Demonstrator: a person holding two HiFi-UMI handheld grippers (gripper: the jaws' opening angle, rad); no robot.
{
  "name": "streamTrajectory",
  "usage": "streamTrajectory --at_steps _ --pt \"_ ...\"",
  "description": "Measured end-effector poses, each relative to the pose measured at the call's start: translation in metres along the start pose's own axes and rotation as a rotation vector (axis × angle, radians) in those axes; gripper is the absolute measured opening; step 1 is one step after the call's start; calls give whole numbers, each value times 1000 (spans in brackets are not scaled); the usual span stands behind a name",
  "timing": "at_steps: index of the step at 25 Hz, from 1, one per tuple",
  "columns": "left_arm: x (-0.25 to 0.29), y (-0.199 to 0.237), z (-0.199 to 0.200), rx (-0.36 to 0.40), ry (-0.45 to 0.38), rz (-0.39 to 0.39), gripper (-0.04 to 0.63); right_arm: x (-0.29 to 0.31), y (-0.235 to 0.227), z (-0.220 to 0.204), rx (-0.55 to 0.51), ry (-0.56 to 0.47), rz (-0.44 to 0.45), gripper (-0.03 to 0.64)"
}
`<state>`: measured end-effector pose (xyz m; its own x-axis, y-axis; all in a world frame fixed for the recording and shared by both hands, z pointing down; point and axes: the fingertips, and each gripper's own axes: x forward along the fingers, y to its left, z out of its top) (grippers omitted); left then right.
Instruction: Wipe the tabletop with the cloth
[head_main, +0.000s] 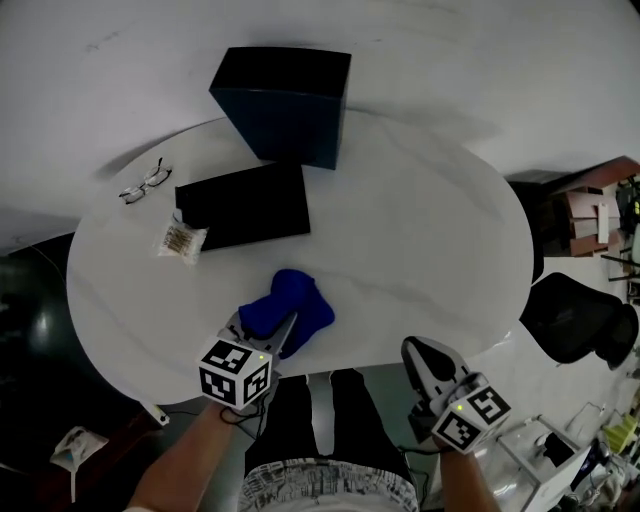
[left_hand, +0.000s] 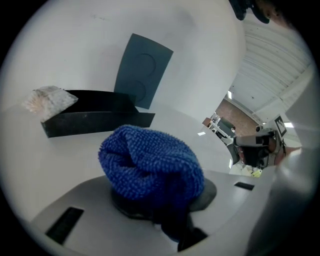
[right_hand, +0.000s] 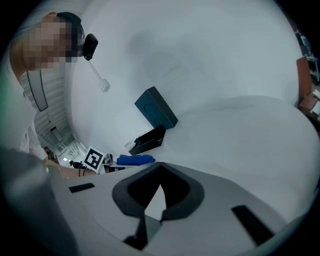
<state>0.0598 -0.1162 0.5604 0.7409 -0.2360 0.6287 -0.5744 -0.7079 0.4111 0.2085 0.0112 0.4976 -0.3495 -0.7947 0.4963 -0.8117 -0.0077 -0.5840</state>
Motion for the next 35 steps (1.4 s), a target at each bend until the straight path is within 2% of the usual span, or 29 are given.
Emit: streamTrajectory --at_steps 11,17,24,27,35 --pt "56 -72 13 74 39 -96 124 -42 -47 3 51 -52 -56 8" --pt "70 -94 13 114 53 -122 124 -55 -58 1 69 -67 -74 8" --pt "67 -93 15 110 46 -126 124 -53 -50 -1 60 -65 -64 8" --pt "57 -90 19 78 17 -133 126 -51 -43 1 45 -61 -55 7" --pt "-2 -60 20 22 -69 -123 126 -17 2 -2 -9 -18 3 8"
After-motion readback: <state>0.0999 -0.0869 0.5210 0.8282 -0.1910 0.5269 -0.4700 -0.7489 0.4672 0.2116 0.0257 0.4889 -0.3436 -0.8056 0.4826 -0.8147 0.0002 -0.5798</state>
